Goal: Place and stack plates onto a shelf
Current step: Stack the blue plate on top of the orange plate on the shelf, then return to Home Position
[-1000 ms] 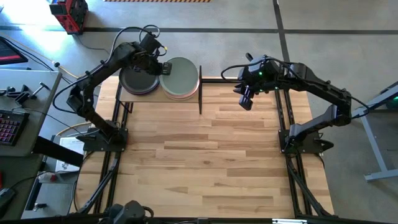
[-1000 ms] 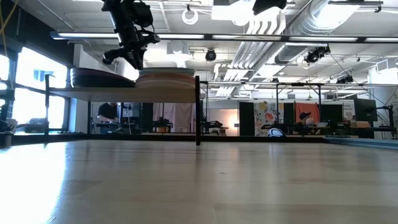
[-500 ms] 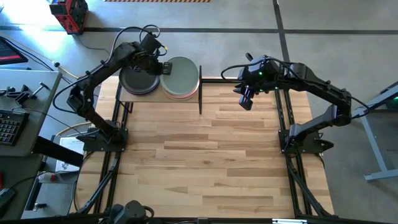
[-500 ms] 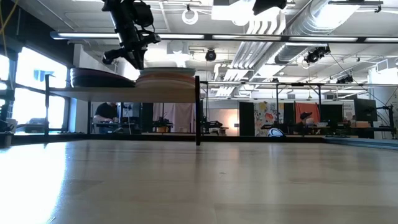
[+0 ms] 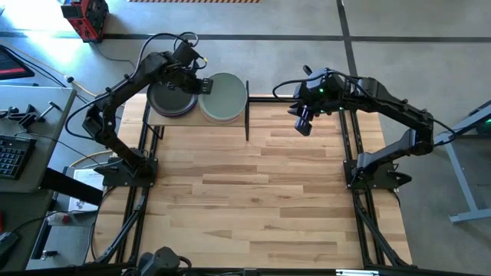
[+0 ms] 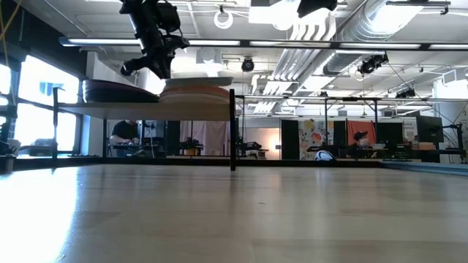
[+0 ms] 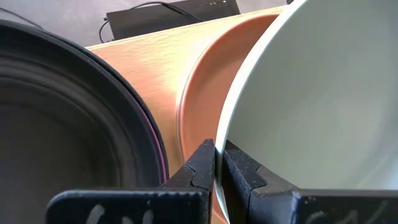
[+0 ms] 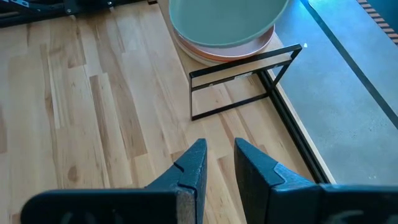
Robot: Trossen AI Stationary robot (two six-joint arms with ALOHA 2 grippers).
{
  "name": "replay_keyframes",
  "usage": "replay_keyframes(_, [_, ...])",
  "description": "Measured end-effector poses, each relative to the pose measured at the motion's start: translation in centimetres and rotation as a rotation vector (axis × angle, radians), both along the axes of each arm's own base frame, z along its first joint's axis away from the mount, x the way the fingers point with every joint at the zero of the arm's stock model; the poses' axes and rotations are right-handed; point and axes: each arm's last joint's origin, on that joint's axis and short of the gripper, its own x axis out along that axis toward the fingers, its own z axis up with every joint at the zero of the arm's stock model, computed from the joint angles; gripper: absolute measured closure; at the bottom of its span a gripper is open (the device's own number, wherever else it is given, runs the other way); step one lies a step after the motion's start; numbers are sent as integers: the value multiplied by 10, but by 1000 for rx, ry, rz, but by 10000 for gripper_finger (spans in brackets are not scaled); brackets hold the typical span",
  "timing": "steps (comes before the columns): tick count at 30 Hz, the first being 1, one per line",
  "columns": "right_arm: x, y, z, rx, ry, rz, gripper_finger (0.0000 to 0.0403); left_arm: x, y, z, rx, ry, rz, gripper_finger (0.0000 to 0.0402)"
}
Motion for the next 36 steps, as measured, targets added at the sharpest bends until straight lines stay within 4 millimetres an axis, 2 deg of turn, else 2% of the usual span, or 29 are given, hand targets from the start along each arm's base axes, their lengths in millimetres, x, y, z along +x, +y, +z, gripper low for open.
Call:
replay_keyframes(12, [-1,0,-1,33,1,-31,344,0,0,0,2,1,3,391])
replay_keyframes(21, [-2,1,-2,36,14,-31,344,0,0,0,-18,-13,71,339])
replay_keyframes(25, [-2,1,-2,37,17,-31,344,0,0,0,-27,-22,93,327])
replay_keyframes(32, [-2,1,-2,36,17,-30,344,-1,-3,4,-39,-61,24,326])
replay_keyframes(36, [-2,1,-2,25,23,-17,344,-4,-10,12,-3,-75,-12,326])
